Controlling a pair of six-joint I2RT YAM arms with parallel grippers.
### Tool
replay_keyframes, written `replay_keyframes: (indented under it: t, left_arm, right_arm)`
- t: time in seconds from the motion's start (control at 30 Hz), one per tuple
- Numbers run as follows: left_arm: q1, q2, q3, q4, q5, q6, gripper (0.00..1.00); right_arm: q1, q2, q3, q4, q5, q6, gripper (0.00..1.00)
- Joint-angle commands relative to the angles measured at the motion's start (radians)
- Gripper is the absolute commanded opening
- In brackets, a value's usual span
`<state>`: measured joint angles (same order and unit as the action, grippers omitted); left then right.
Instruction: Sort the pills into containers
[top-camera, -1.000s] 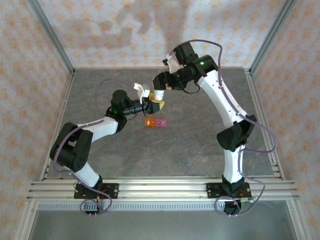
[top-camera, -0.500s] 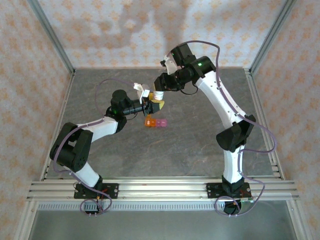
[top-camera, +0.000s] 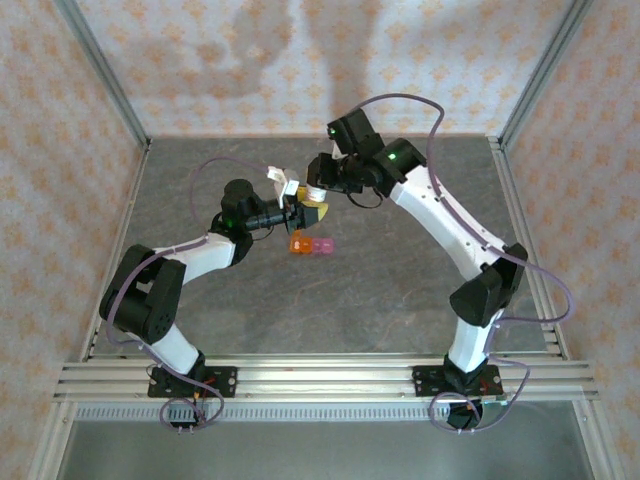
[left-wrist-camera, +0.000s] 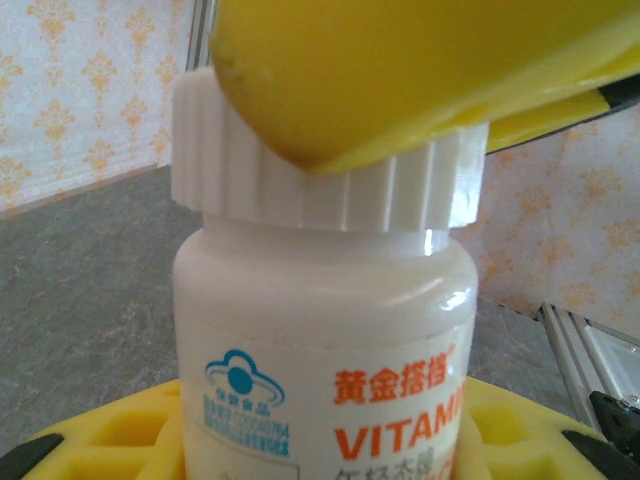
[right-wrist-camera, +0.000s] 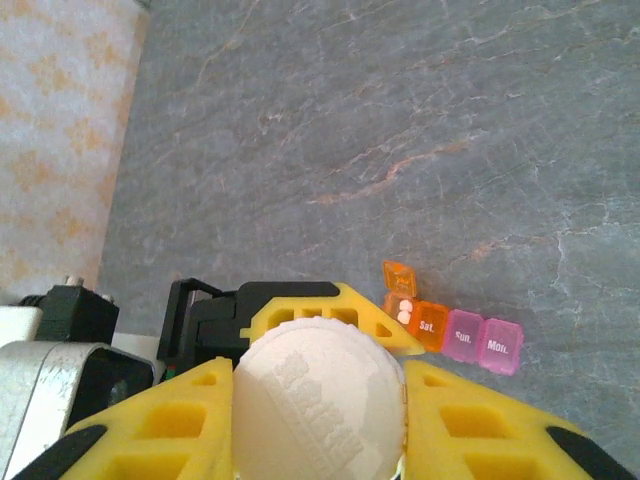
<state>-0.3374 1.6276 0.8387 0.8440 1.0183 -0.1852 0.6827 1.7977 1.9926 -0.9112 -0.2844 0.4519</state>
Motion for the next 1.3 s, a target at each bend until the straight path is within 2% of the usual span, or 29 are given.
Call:
replay_keyframes:
  t: [0.0,0.13,0.23,0.47,0.6,0.9,1.17,1.27]
  left_arm:
    - [0.004,-0.008,0.034,0.07,-0.011,-0.001,0.0]
    - [0.003,-0.006,0.033,0.071,-0.01,0.0,0.0]
    - [0.003,-0.005,0.031,0.076,-0.011,-0.002,0.0]
    - [0.004,-0.008,0.03,0.068,-0.009,0.003,0.0]
    - [0.004,-0.007,0.033,0.071,-0.008,0.0,0.0]
    - [0.003,-0.008,0.037,0.067,-0.004,0.001,0.0]
    - [0.004,-0.017,0.035,0.044,0.001,0.013,0.0]
    - [0.003,-0.023,0.035,0.032,0.002,0.021,0.0]
  right_arm:
    - [0.04,-0.001,-0.023,0.015,0.012,0.098,0.32]
    - [0.038,0.014,0.024,-0.018,0.023,0.075,0.35]
    - [0.035,0.019,0.054,-0.035,0.027,0.055,0.41]
    - [-0.013,0.005,0.133,-0.065,-0.019,-0.008,0.65]
    - [-0.045,-0.002,0.201,-0.113,-0.035,-0.052,0.75]
    - [-0.131,0.03,0.314,-0.196,-0.119,-0.157,0.81]
    - [-0.14,0.155,0.492,-0.367,-0.195,-0.401,0.83]
    - [-0.141,0.187,0.516,-0.4,-0.217,-0.437,0.83]
